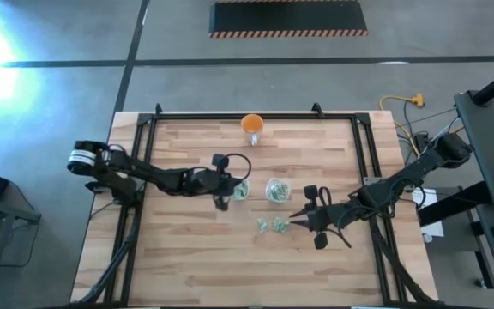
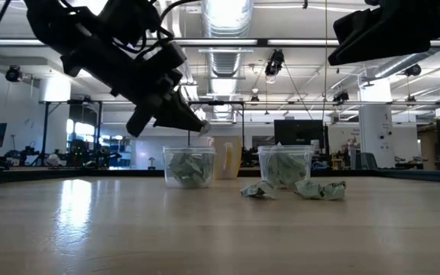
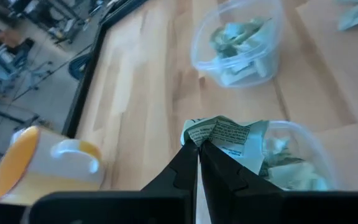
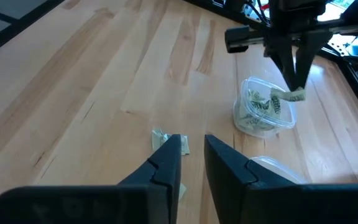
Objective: Pick and place Stevia / Truvia into bins
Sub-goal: Put the green stevia packet into the left transparent container, then put the green stevia packet into the right transparent container
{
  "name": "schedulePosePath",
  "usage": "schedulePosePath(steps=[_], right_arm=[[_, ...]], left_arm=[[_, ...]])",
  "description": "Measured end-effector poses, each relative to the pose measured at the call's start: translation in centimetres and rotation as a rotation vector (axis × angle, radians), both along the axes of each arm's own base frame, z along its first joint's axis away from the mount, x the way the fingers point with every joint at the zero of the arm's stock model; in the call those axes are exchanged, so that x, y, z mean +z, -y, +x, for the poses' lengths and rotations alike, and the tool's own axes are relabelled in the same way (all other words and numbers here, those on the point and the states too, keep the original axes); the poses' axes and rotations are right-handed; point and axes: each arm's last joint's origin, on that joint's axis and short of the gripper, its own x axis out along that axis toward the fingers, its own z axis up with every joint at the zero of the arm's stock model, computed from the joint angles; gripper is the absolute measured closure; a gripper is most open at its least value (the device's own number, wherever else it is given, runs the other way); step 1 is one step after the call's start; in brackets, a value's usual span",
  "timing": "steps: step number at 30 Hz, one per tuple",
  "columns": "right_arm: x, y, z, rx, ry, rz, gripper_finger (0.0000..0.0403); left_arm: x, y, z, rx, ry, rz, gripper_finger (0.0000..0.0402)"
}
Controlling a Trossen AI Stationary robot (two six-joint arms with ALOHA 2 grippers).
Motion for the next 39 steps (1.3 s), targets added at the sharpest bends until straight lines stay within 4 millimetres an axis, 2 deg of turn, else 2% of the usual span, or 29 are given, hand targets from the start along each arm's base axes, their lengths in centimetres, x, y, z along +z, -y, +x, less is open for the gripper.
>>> schedulePosePath(steps=[8, 17, 22, 29, 39], right_arm=[[-0.2, 0.0, -0.1, -0.003, -0.006, 0.002, 0.0339], [-0.9, 0.2, -0.4, -0.025, -0.024, 0.029, 0.0306], [-1.7, 0.4, -0.7, -0.034, -0.046, 0.032, 0.0286], [-2.0, 0.5, -0.9, -0.042, -0.046, 0.046, 0.0278], [-1.7, 0.4, -0.7, -0.032, -0.027, 0.041, 0.0289]], left_arm=[[-0.2, -0.1, -0.5, 0.042, -0.091, -0.008, 0.0397], [-0.1, -0.1, -0.6, 0.051, -0.086, -0.023, 0.0314], [0.1, -0.1, -0.8, 0.065, -0.087, -0.046, 0.0286], [0.5, 0.0, -1.6, 0.093, -0.16, -0.136, 0.0281], [1.5, 0.2, -1.6, 0.018, -0.113, -0.229, 0.0281]])
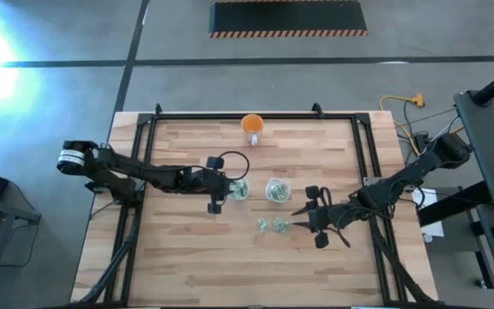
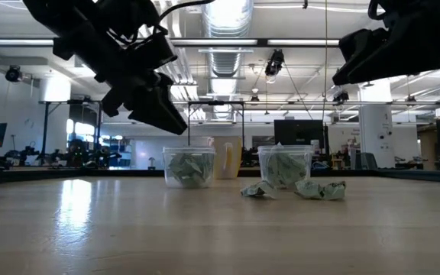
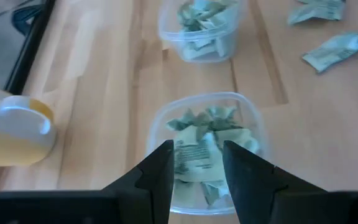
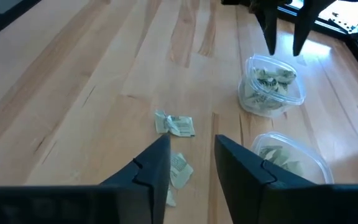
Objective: Pick and place Stevia / Truvia into bins
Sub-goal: Put the green stevia packet into the right transparent container
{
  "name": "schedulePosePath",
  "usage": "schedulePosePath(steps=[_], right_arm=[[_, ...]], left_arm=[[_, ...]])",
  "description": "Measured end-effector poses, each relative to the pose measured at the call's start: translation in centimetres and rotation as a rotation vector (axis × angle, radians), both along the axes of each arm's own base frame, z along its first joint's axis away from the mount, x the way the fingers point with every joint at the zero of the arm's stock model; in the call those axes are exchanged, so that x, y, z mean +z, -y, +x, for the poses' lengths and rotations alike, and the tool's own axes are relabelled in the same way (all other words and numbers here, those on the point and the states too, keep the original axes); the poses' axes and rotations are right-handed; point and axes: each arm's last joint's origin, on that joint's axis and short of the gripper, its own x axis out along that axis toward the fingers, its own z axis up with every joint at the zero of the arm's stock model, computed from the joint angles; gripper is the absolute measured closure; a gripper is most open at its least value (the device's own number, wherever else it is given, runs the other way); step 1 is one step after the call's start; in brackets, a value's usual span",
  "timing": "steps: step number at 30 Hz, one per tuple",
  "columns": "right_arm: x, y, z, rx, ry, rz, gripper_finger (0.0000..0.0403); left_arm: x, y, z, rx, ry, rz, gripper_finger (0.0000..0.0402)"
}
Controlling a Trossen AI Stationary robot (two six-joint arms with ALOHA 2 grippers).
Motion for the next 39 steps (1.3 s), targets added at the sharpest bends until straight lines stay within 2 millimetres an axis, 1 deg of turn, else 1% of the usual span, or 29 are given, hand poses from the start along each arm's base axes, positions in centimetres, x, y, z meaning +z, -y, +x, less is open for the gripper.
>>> schedulePosePath(steps=[7, 12, 17, 21, 27, 30, 32, 34, 39], right_arm=[[-0.4, 0.1, -0.2, -0.007, -0.012, 0.006, 0.0297], [-1.6, 0.0, -0.1, 0.005, -0.026, 0.0, 0.0297], [-3.6, -0.7, 1.4, 0.103, -0.039, -0.019, 0.0294], [-5.0, -0.9, 2.4, 0.118, -0.086, -0.079, 0.0295], [-6.0, -0.7, 3.2, 0.084, -0.126, -0.076, 0.0301], [-6.6, -0.4, 3.5, 0.06, -0.151, -0.062, 0.0302], [-7.0, -0.2, 3.5, 0.044, -0.176, -0.047, 0.0302], [-7.4, 0.0, 3.7, 0.046, -0.2, -0.019, 0.0299], [-7.8, 0.5, 4.0, 0.046, -0.24, 0.06, 0.0287]], left_arm=[[0.7, -0.1, 0.3, 0.013, 0.021, 0.013, 0.0281], [1.1, 0.5, 0.5, -0.006, 0.034, 0.012, 0.0281], [1.7, 1.4, 0.7, -0.04, 0.042, 0.01, 0.0281], [1.9, 2.3, 0.7, -0.071, 0.048, 0.009, 0.0281], [2.8, 3.1, -0.4, -0.105, 0.044, 0.006, 0.0281], [3.6, 3.5, -1.1, -0.11, 0.064, -0.012, 0.0281], [4.2, 3.8, -1.3, -0.121, 0.093, -0.019, 0.0281], [4.3, 4.1, -1.9, -0.138, 0.096, -0.021, 0.0281], [5.1, 5.0, -2.7, -0.173, 0.124, -0.032, 0.0281]])
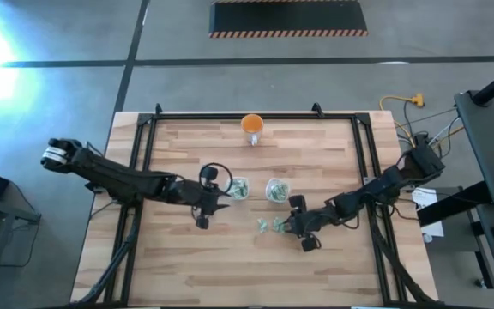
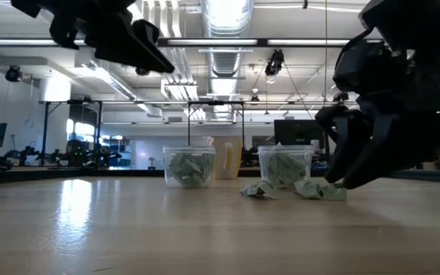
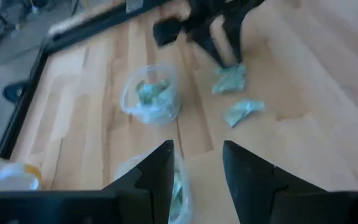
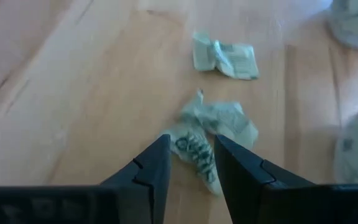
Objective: Pick and place Stevia / Truvia into bins
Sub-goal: Put the green stevia packet into the right transparent container
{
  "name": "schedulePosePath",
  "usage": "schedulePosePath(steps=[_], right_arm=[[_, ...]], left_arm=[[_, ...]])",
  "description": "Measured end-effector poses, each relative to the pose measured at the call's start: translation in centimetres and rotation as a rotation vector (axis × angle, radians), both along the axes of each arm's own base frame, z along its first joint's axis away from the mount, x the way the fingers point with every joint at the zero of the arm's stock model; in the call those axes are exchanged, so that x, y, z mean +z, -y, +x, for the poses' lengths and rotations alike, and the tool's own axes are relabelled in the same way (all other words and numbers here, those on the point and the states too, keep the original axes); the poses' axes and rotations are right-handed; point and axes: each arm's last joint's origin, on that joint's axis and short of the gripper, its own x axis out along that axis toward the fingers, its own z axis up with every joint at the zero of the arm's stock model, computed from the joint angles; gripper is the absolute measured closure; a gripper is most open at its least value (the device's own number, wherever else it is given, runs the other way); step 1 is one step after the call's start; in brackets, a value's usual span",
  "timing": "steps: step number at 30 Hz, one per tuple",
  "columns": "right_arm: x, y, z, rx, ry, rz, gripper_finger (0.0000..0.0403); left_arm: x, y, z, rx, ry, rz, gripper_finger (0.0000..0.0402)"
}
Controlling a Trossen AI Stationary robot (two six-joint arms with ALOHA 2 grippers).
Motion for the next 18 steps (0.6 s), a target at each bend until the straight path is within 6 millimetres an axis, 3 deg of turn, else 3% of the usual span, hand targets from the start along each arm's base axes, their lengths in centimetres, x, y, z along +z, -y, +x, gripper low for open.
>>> schedulePosePath(steps=[9, 18], right_arm=[[-0.25, 0.24, -0.17, -0.013, -0.025, 0.023, 0.0278], [-0.79, 0.48, -0.04, 0.031, -0.058, 0.04, 0.0346]], left_arm=[[0.37, 0.82, -0.57, -0.027, 0.018, -0.02, 0.0281], [0.33, 1.07, -0.59, -0.037, 0.016, -0.019, 0.0281]])
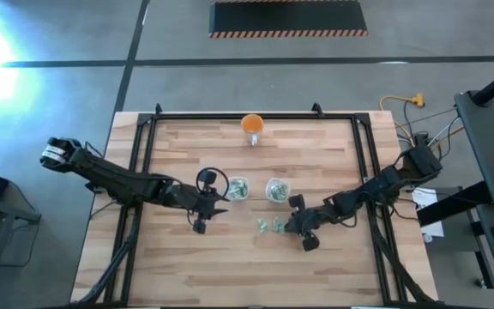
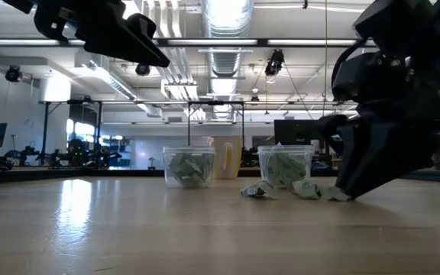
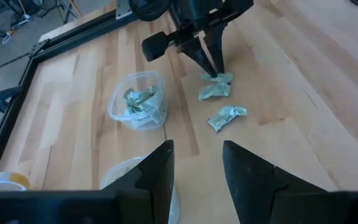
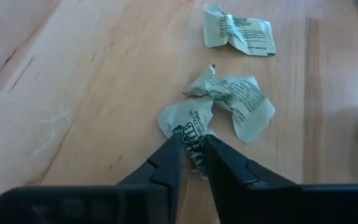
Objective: Pick and place Stevia / Truvia into bins
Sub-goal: Put the green stevia packet into the right transparent container
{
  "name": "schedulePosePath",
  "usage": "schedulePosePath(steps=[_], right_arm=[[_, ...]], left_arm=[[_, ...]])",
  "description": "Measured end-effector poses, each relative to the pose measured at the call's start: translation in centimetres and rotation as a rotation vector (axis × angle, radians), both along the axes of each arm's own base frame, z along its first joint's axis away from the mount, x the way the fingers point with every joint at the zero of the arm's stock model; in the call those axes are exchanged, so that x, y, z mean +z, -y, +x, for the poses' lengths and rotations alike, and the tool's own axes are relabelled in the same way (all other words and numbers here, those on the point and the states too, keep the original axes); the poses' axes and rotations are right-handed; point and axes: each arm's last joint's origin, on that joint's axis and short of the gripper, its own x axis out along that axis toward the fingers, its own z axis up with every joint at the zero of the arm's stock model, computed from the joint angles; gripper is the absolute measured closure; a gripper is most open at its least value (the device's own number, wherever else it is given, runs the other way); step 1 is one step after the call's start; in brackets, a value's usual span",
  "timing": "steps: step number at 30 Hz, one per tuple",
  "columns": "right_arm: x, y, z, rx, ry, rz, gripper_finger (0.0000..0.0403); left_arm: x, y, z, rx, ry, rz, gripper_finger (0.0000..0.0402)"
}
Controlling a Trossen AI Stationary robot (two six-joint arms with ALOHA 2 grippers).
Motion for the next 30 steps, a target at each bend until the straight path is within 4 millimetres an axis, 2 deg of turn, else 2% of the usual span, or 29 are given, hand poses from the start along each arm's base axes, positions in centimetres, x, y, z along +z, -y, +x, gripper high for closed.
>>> schedulePosePath(steps=[5, 14, 20, 25, 30], right_arm=[[0.3, 0.0, 0.0, 0.026, 0.011, -0.012, 0.039], [1.8, 0.0, -0.2, 0.041, 0.056, -0.011, 0.0394], [3.7, 0.2, -0.5, 0.066, 0.134, -0.041, 0.0394], [5.4, 1.1, -1.1, -0.061, 0.205, -0.217, 0.0394], [6.2, 2.1, -1.3, -0.231, 0.254, -0.382, 0.0394]], left_arm=[[0.0, 0.1, 0.0, -0.005, 0.0, 0.0, 0.0281], [0.0, 0.1, 0.0, -0.006, 0.0, 0.0, 0.0281], [0.0, 0.1, 0.0, -0.005, 0.0, 0.001, 0.0281], [0.0, 0.1, 0.0, -0.007, 0.001, 0.008, 0.0281], [0.0, 0.1, 0.0, -0.006, 0.001, 0.009, 0.0281]])
